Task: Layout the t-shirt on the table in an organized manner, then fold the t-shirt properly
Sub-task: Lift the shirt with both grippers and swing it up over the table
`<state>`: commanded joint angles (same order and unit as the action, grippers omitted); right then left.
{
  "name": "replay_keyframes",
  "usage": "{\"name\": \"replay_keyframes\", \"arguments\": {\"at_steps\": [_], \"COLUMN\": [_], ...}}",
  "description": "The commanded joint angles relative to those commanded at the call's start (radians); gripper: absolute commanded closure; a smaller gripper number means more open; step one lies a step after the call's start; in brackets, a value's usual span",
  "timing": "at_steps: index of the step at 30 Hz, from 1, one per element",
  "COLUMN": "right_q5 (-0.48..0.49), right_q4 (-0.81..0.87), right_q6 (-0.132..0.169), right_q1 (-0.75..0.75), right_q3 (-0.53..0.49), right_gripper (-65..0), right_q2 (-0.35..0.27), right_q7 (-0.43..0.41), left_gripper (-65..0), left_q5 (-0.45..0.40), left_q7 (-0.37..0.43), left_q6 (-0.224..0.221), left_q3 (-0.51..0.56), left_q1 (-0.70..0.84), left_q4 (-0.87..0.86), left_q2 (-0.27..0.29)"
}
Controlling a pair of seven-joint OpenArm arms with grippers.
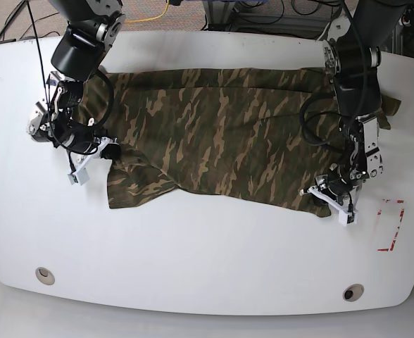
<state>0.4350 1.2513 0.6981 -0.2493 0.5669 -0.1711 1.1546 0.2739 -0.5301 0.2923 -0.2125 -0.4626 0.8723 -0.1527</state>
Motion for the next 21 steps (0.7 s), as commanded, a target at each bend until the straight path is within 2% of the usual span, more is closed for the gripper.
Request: {"name": "replay_keyframes", "arguments": {"at_steps": [5, 9, 16, 19, 21], "right_q5": [0.0, 0.0, 0.0, 0.002, 0.002], "right_q4": [0.104, 0.218, 0.385, 0.408, 0.407], "right_q6": [0.0, 0.0, 0.0, 0.0, 0.0], "right_q1": [0.021, 0.029, 0.006, -0.043, -0.08], "right_q3": [0.0, 0.003, 0.006, 0.006, 0.005], "right_gripper": [0.0, 0.0, 0.0, 0.0, 0.0], "right_q2": [0.003, 0.005, -0.002, -0.037, -0.051], "right_q7": [0.046, 0.11, 0.196, 0.241, 0.242], "left_gripper": [-0.4, -0.4, -0.4, -0.4, -0.4], "left_q5": [0.018, 0.106, 0.204, 0.236, 0.256], "left_q7": [-0.012, -0.077, -0.209, -0.255, -0.276], "left_q6": [0.0, 0.0, 0.0, 0.0, 0.0], "left_q3": [0.0, -0.002, 0.0, 0.0, 0.002], "left_q1": [0.018, 0.038, 0.072, 0.066, 0.049], "left_q4": [0.014, 0.123, 0.384, 0.473, 0.52], "left_q2": [-0.002, -0.006, -0.074, -0.103, -0.112]}}
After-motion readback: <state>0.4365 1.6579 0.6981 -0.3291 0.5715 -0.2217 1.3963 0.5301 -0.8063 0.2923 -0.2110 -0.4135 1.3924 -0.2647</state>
